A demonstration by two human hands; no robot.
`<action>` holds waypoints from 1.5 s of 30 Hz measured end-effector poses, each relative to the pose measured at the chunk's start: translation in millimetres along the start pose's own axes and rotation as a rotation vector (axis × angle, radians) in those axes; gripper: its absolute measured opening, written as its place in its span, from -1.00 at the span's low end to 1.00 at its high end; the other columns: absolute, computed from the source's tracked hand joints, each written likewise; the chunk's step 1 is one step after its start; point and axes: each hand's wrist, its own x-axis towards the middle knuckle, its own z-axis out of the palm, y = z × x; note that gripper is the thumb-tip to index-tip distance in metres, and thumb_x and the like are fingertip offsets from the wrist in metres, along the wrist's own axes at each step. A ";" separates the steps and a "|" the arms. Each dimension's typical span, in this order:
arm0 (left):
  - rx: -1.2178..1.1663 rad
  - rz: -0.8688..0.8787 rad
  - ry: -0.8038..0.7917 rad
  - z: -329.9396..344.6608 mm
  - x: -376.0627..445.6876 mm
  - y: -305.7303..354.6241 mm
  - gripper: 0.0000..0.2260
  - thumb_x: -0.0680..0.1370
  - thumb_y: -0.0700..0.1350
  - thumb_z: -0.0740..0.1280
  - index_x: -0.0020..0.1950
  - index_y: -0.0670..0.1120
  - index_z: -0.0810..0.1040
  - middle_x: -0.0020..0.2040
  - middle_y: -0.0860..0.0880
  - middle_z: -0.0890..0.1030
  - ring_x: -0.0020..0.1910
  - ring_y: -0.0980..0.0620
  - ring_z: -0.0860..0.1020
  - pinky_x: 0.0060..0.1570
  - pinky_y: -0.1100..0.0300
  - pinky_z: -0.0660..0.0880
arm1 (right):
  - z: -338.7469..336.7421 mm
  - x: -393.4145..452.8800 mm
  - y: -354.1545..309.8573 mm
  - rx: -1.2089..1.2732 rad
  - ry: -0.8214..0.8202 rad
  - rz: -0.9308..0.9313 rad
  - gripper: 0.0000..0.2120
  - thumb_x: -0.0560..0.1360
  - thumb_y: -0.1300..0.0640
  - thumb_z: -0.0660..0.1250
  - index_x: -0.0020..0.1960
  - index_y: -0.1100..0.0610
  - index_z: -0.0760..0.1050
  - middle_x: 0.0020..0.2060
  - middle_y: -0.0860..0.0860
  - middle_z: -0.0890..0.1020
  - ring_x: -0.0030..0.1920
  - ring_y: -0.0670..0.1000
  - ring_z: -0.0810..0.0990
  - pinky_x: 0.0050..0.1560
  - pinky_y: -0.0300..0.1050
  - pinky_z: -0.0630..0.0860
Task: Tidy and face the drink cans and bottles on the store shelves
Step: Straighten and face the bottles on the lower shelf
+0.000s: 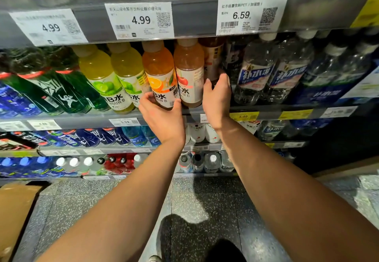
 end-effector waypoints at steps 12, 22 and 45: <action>-0.024 0.002 0.020 2.5 -0.7 -1.8 -0.47 0.33 -0.07 0.59 0.18 -0.14 0.44 0.07 -0.02 0.48 0.06 -0.07 0.49 0.17 -0.05 0.45 | 2.7 11.0 -11.7 -0.093 0.117 0.063 -0.78 0.53 0.23 0.39 0.01 0.41 0.51 0.09 0.26 0.55 0.10 0.22 0.55 0.02 -0.15 0.39; -0.042 -0.015 0.016 1.3 -0.6 -3.0 -0.46 0.33 -0.06 0.60 0.19 -0.13 0.44 0.08 -0.06 0.52 0.02 -0.03 0.49 0.15 0.01 0.46 | 2.4 13.3 -23.0 -0.103 0.092 0.150 -0.74 0.50 0.24 0.39 0.11 0.39 0.53 0.13 0.28 0.58 0.17 0.23 0.56 0.13 -0.04 0.46; -0.079 -0.037 -0.035 -3.9 3.7 -7.2 -0.49 0.33 -0.06 0.61 0.14 -0.06 0.42 0.07 -0.06 0.54 0.01 -0.03 0.51 0.13 0.05 0.48 | 8.5 23.2 -26.0 -0.004 0.119 0.171 -0.74 0.45 0.26 0.45 0.14 0.22 0.62 0.04 0.15 0.71 0.06 0.09 0.69 -0.22 -0.33 0.37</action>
